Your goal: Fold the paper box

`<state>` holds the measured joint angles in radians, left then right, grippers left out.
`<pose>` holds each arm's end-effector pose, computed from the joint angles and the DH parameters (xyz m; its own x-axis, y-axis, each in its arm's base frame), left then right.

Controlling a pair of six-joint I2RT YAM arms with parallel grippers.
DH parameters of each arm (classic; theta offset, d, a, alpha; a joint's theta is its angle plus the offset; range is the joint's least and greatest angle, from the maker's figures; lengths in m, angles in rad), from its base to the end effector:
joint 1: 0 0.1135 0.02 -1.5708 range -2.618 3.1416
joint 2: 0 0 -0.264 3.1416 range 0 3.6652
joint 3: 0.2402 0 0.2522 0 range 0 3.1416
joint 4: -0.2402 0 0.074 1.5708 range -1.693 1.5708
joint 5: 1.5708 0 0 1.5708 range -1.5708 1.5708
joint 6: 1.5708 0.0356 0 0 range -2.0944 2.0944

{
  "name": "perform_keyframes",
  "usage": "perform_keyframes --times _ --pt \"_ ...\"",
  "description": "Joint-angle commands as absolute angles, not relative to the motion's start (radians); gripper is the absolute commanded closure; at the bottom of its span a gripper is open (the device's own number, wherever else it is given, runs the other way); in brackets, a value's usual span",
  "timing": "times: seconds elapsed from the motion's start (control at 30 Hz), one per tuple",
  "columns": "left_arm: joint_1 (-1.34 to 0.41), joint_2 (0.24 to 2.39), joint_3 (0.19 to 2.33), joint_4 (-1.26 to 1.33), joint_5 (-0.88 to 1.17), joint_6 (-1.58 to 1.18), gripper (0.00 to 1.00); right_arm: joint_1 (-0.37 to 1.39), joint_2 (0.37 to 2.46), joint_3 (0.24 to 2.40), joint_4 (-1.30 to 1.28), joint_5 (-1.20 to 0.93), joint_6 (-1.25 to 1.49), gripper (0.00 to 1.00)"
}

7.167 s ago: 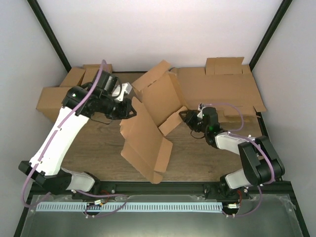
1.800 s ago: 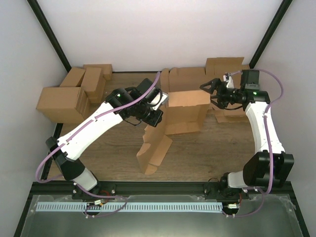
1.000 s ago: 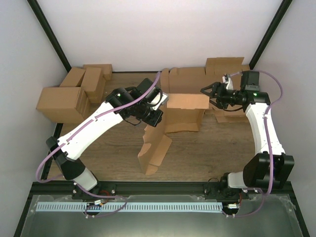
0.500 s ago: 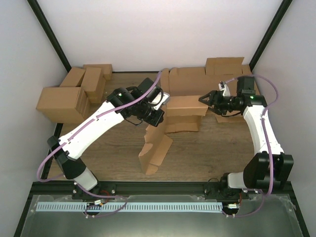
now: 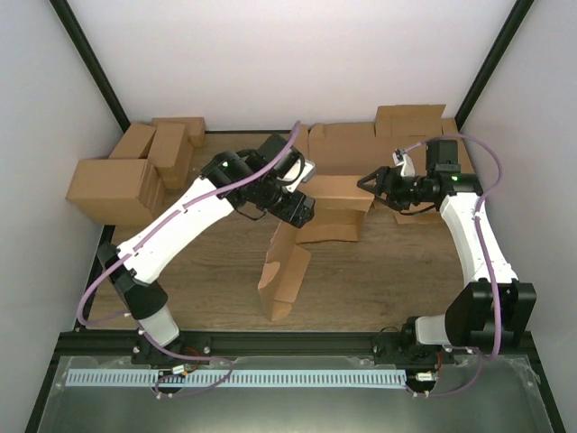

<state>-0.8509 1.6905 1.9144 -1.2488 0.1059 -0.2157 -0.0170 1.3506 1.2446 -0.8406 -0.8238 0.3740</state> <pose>0.2173 -0.2535 0.3950 -0.7182 0.4962 -0.4878 0.6451 0.7376 -0.1994 0.2701 0.0215 0.3252 -0.9077 0.2637 -0.3265 -0.0920 0.6341 0.7677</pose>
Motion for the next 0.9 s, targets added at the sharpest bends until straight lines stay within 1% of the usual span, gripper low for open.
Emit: perform_keyframes --times 0.0,0.1,0.17,0.27,0.4,0.57,0.7,0.87 --pt "-0.832 1.708 2.027 -1.281 0.065 -0.218 0.15 -0.005 1.352 1.274 -0.881 -0.773 0.336 0.34" --pt "-0.805 1.741 2.115 -1.304 0.052 -0.246 0.09 -0.004 1.357 1.287 -0.887 -0.766 0.329 0.34" --pt "-0.789 1.761 2.170 -1.307 0.050 -0.254 0.08 -0.002 1.361 1.295 -0.887 -0.765 0.326 0.33" --pt "-0.777 1.780 2.186 -1.254 0.092 -0.250 0.08 0.000 1.365 1.304 -0.887 -0.761 0.323 0.33" --pt "-0.770 1.836 2.191 -1.160 0.174 -0.213 0.10 0.005 1.370 1.309 -0.890 -0.758 0.315 0.32" --pt "-0.709 1.954 2.218 -1.102 0.284 -0.155 0.13 0.011 1.368 1.314 -0.893 -0.752 0.318 0.32" --pt "-0.695 1.997 2.219 -1.033 0.375 -0.110 0.14 0.015 1.362 1.310 -0.883 -0.735 0.333 0.32" --pt "-0.675 2.041 2.226 -1.029 0.385 -0.079 0.17 0.020 1.363 1.317 -0.860 -0.722 0.358 0.31"
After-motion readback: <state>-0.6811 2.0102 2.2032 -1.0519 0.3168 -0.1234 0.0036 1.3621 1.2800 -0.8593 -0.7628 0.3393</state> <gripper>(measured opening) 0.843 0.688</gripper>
